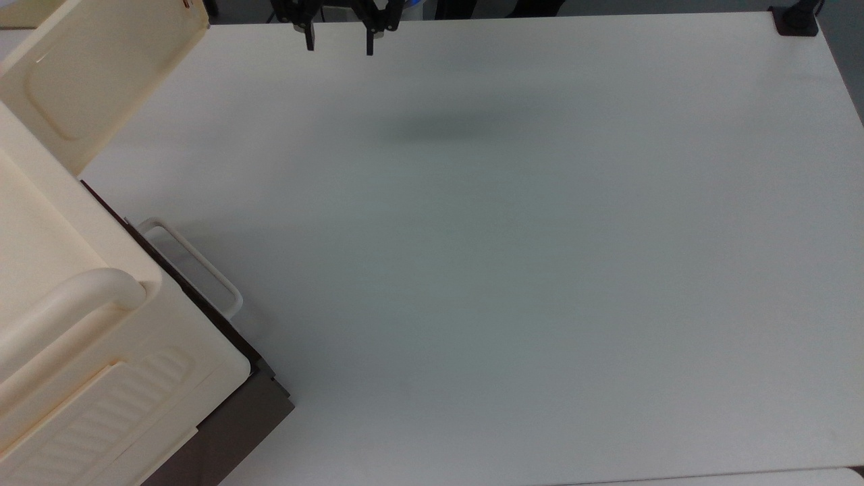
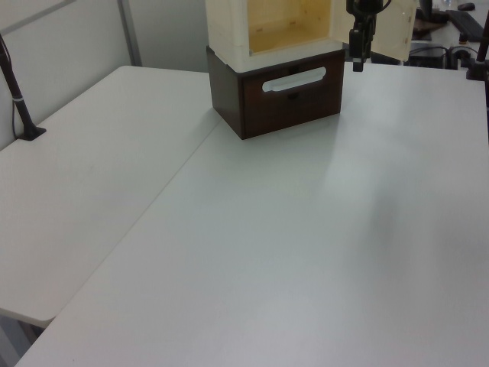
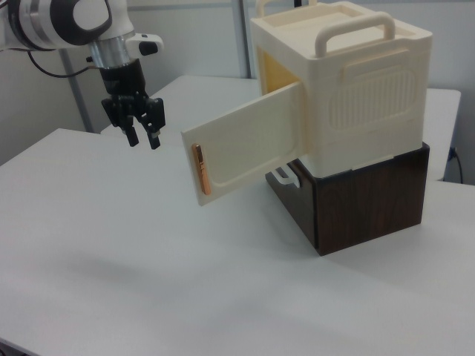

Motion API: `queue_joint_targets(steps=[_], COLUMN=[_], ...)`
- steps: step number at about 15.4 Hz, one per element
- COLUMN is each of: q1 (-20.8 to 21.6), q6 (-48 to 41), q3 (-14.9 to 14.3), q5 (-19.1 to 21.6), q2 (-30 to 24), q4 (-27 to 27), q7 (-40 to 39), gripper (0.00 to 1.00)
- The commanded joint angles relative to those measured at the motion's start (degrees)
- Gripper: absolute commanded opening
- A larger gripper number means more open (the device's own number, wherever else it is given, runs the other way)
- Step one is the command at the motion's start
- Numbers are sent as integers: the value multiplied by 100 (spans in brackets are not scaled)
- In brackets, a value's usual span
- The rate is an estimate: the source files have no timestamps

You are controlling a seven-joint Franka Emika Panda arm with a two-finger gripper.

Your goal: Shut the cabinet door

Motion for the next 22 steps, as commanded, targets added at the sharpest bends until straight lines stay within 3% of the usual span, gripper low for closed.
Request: queue_joint_targets(steps=[1, 7, 16, 22], q1=[13, -13, -531, -786], q6=[-9, -44, -53, -70], q3=[-27, -124, -273, -844], q5=[-3, -2, 33, 191], q2=[-104, -130, -279, -613], q4=[42, 357, 1043, 1053], q7=[19, 27, -25, -648], gripper=[0, 0, 0, 0])
